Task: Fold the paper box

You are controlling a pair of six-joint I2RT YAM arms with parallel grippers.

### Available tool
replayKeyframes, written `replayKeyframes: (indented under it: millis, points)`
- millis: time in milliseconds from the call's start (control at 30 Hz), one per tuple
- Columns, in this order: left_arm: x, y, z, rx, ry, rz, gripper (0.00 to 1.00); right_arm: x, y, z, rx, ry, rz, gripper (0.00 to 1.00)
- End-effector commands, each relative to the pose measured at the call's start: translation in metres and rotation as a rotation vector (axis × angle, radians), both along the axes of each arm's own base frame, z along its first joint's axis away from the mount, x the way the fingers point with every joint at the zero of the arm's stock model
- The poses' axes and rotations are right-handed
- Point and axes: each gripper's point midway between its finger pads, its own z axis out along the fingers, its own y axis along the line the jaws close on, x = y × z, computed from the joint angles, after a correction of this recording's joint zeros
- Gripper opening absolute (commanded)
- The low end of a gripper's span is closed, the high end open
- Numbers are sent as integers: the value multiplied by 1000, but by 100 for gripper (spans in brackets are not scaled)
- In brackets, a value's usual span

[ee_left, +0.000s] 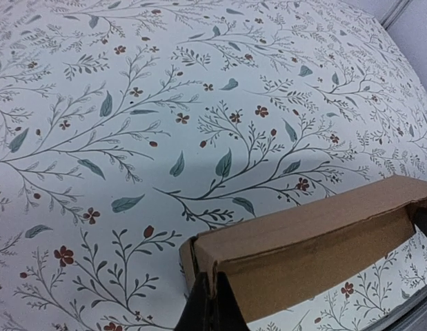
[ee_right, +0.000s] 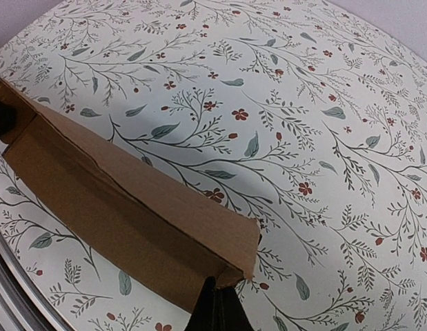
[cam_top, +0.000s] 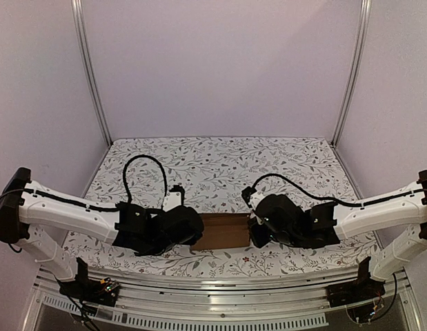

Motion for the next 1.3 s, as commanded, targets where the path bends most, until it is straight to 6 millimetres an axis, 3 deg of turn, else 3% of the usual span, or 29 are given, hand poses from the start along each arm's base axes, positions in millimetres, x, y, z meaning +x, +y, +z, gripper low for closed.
replayKeyframes:
  millis: [0, 467, 567, 833, 967, 1100, 1267]
  points:
    - [-26, 11, -44, 104, 128, -52, 0, -14, 1, -18, -38, 48, 19, 0]
    - [-43, 18, -61, 140, 160, -69, 0, -22, -6, -18, -18, 35, -27, 2]
    - [-44, 17, -61, 144, 156, -71, 0, -22, -3, -12, -3, 32, -26, 10]
    - [-42, 12, -59, 150, 144, -81, 0, -20, -3, 32, 51, -21, 0, 48]
    - [-42, 10, -60, 160, 139, -87, 0, -24, -4, 59, 78, -39, 33, 57]
    - [-41, 8, -60, 162, 140, -89, 0, -19, -2, 95, 109, -98, 47, 53]
    - [-40, 6, -59, 163, 136, -95, 0, -6, 10, 123, 94, -188, 41, 18]
